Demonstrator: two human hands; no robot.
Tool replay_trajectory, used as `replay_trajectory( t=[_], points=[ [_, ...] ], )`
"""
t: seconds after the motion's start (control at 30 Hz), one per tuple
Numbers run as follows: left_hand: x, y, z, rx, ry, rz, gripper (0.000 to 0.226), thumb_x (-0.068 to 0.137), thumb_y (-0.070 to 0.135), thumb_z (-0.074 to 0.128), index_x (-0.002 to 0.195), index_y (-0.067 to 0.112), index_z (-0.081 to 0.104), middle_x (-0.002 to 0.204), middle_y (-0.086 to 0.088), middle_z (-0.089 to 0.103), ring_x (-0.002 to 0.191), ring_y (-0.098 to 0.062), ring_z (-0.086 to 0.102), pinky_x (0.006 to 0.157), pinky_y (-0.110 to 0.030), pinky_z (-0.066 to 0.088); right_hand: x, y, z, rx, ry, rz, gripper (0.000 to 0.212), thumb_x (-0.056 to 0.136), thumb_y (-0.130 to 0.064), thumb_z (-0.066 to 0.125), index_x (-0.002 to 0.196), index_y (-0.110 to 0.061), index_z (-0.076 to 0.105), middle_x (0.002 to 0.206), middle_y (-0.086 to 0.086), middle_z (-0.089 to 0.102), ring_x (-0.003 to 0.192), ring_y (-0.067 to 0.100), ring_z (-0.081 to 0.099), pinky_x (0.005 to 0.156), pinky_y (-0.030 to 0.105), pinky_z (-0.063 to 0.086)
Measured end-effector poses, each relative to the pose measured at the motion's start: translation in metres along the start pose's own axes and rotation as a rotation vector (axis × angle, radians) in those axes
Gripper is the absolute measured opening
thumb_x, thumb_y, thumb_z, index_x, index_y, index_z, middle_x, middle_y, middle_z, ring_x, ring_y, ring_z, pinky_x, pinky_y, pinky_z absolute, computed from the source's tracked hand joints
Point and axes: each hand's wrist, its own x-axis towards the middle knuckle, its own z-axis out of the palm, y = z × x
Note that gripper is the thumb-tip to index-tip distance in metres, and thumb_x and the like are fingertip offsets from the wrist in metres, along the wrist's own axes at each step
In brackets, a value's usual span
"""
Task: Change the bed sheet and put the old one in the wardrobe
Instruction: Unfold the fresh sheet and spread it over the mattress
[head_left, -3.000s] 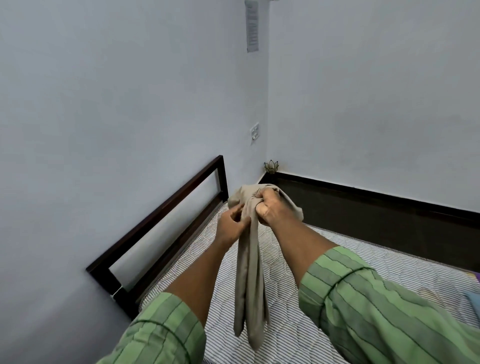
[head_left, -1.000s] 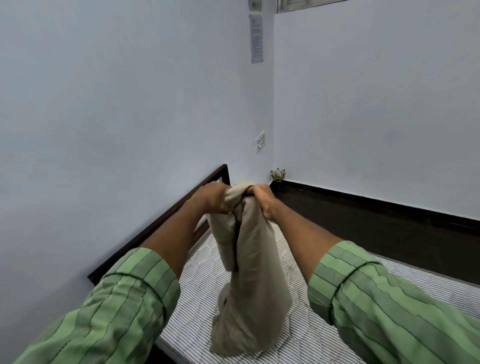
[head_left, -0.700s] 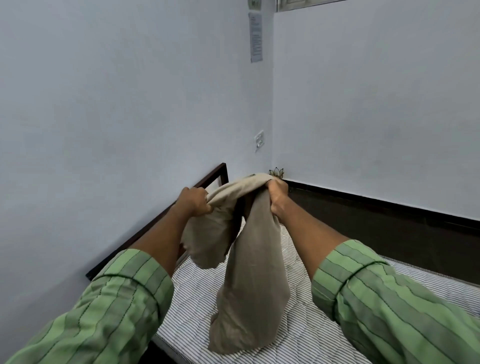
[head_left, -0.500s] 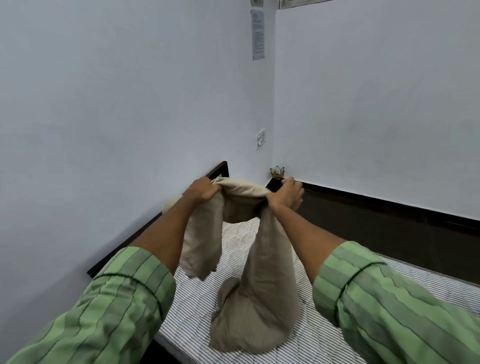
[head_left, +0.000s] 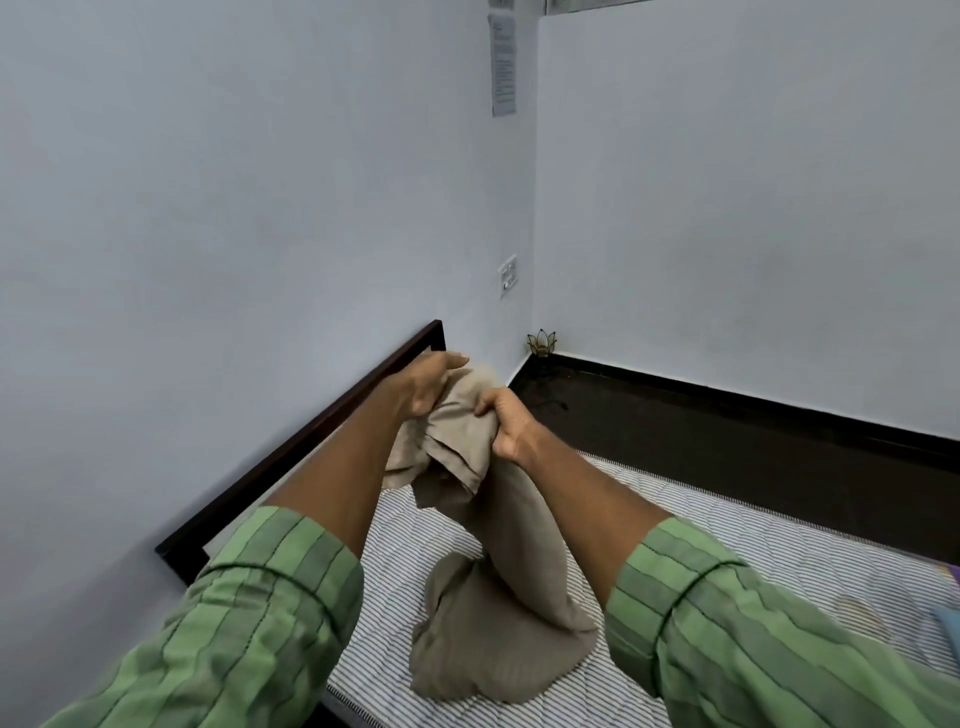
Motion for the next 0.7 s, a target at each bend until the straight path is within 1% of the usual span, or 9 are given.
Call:
replay_trajectory(
  t=[0.07, 0.17, 0.3, 0.37, 0.43, 0.53, 0.57, 0.63, 0.7],
  points=[
    [-0.001, 0.003, 0.001, 0.138, 0.122, 0.176, 0.025, 0.103, 0.021, 0.058, 0.124, 0.01, 0.066, 0.112, -0.014, 0.071, 0.087, -0.015, 0.065, 0.077, -0.025, 0.051, 0.004, -0.006, -0.003, 0.051, 0.071, -0.012, 0.043, 0.067, -0.002, 0.045, 0.105, -0.002, 0.063, 0.11, 0.019, 0.068, 0.1, 0.037, 0.069, 0.092, 0.044, 0.059],
    [-0.012, 0.008, -0.005, 0.337, 0.151, 0.272, 0.023, 0.098, 0.026, 0.068, 0.117, 0.013, 0.073, 0.097, -0.003, 0.071, 0.08, -0.011, 0.06, 0.065, -0.021, 0.043, -0.005, -0.015, -0.005, 0.157, 0.142, 0.002, 0.036, 0.085, -0.008, 0.039, 0.106, 0.007, 0.065, 0.109, 0.026, 0.069, 0.1, 0.04, 0.066, 0.099, 0.048, 0.053],
    [-0.015, -0.012, -0.019, 0.405, -0.163, 0.108, 0.031, 0.093, 0.026, 0.073, 0.123, 0.019, 0.069, 0.101, 0.005, 0.068, 0.091, -0.007, 0.057, 0.077, -0.026, 0.041, -0.003, -0.023, -0.02, 0.301, 0.259, -0.031, 0.041, 0.095, -0.014, 0.039, 0.11, 0.01, 0.068, 0.098, 0.024, 0.073, 0.093, 0.04, 0.067, 0.092, 0.049, 0.054],
    [-0.008, -0.027, -0.02, 0.438, -0.233, 0.031, 0.06, 0.076, 0.027, 0.087, 0.131, 0.023, 0.064, 0.112, 0.008, 0.072, 0.108, -0.012, 0.061, 0.096, -0.035, 0.045, -0.003, -0.03, -0.021, 0.326, 0.264, -0.039, 0.045, 0.094, -0.019, 0.043, 0.119, 0.008, 0.068, 0.106, 0.025, 0.073, 0.099, 0.04, 0.068, 0.098, 0.051, 0.053],
    [-0.004, -0.038, -0.013, 0.453, -0.247, 0.024, 0.09, 0.06, 0.028, 0.096, 0.14, 0.024, 0.056, 0.125, 0.003, 0.072, 0.123, -0.022, 0.06, 0.111, -0.047, 0.043, -0.001, -0.036, -0.025, 0.324, 0.272, -0.035, 0.044, 0.091, -0.023, 0.049, 0.116, 0.005, 0.071, 0.109, 0.024, 0.074, 0.102, 0.04, 0.069, 0.095, 0.049, 0.055],
    [-0.009, -0.042, 0.015, 0.457, -0.263, 0.104, 0.098, 0.061, 0.013, 0.098, 0.145, 0.021, 0.048, 0.125, -0.001, 0.071, 0.119, -0.018, 0.065, 0.104, -0.039, 0.053, 0.019, -0.043, -0.038, 0.317, 0.223, -0.047, 0.053, 0.078, -0.021, 0.068, 0.126, 0.0, 0.071, 0.126, 0.019, 0.07, 0.111, 0.04, 0.069, 0.1, 0.056, 0.052],
    [-0.011, -0.04, 0.024, 0.455, -0.275, 0.169, 0.096, 0.062, 0.008, 0.097, 0.143, 0.023, 0.048, 0.124, 0.002, 0.071, 0.116, -0.012, 0.066, 0.098, -0.032, 0.056, 0.022, -0.044, -0.04, 0.312, 0.202, -0.055, 0.051, 0.076, -0.022, 0.073, 0.123, -0.002, 0.072, 0.123, 0.017, 0.07, 0.107, 0.039, 0.071, 0.101, 0.057, 0.051],
    [-0.014, -0.034, 0.039, 0.447, -0.286, 0.31, 0.089, 0.063, 0.001, 0.096, 0.137, 0.024, 0.052, 0.119, 0.005, 0.072, 0.113, -0.006, 0.067, 0.093, -0.026, 0.057, -0.002, -0.049, -0.028, 0.253, 0.17, -0.075, 0.026, 0.083, -0.024, 0.074, 0.099, -0.004, 0.078, 0.101, 0.016, 0.074, 0.086, 0.034, 0.074, 0.096, 0.051, 0.055],
    [-0.01, -0.034, 0.043, 0.391, -0.234, 0.416, 0.088, 0.061, -0.004, 0.093, 0.137, 0.019, 0.055, 0.117, -0.002, 0.074, 0.113, -0.015, 0.07, 0.097, -0.04, 0.059, -0.014, -0.051, -0.023, 0.25, 0.145, -0.113, 0.026, 0.092, -0.018, 0.068, 0.074, -0.004, 0.079, 0.08, 0.015, 0.075, 0.069, 0.03, 0.075, 0.077, 0.043, 0.061]
  ],
)
